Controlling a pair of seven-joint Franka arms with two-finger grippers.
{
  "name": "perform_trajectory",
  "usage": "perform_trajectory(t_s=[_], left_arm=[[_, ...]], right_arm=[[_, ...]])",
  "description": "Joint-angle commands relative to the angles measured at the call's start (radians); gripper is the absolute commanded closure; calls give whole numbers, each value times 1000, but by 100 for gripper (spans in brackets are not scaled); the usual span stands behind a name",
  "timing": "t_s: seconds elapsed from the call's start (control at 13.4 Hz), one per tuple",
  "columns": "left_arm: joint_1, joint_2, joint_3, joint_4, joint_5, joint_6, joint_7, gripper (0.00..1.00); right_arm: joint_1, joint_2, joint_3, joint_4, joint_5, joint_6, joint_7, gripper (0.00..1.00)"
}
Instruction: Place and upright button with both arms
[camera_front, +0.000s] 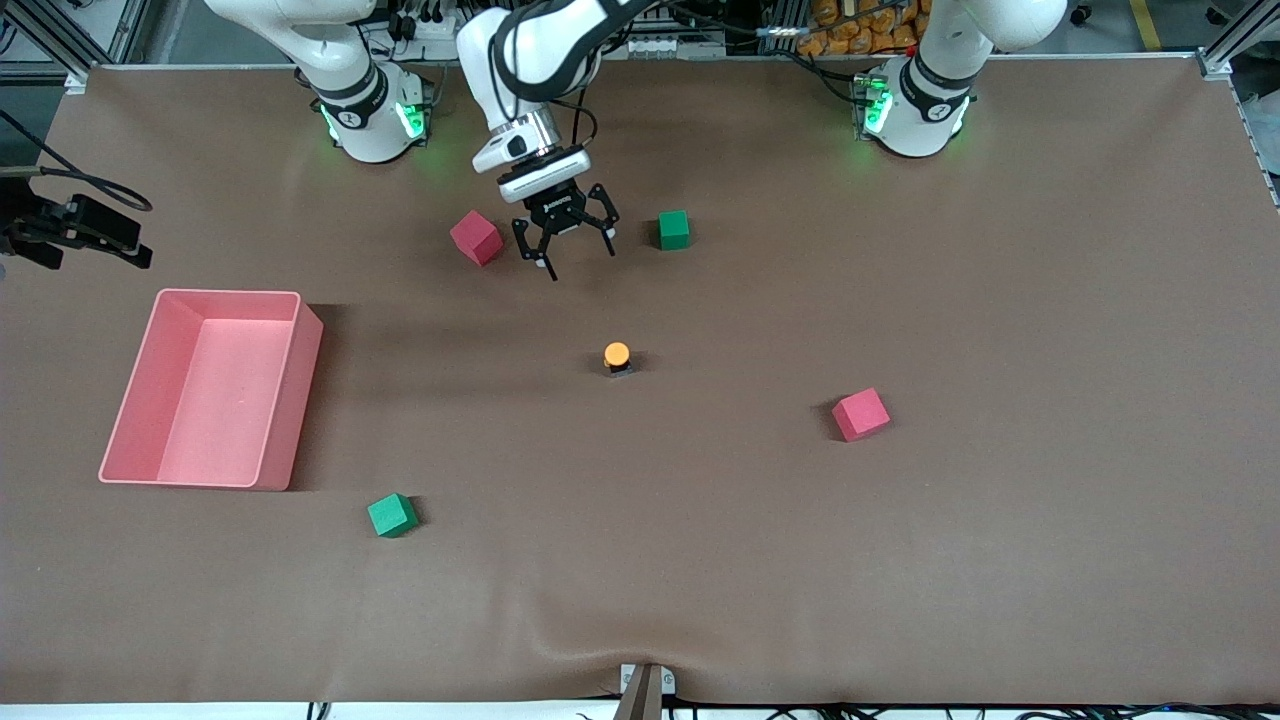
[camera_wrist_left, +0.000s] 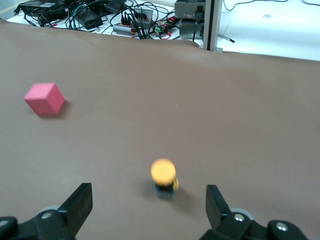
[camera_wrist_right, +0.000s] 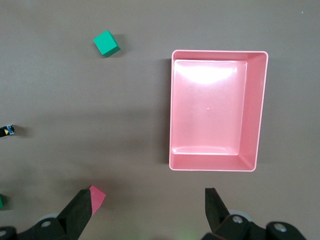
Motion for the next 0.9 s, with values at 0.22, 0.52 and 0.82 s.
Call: perform_trajectory(t_s=[0.22,0.52,0.82], left_arm=[[243,-197,-14,-25,-205,18,429,0],[452,-232,-13,-22,-351,90,676,0],[633,-225,-13,-20,-442,192,902,0]], right_arm=[[-11,-1,11,5,5,7,8,0],[-14,-1,11,5,5,2,8,0],[-10,-1,13,5,3,5,9,0]])
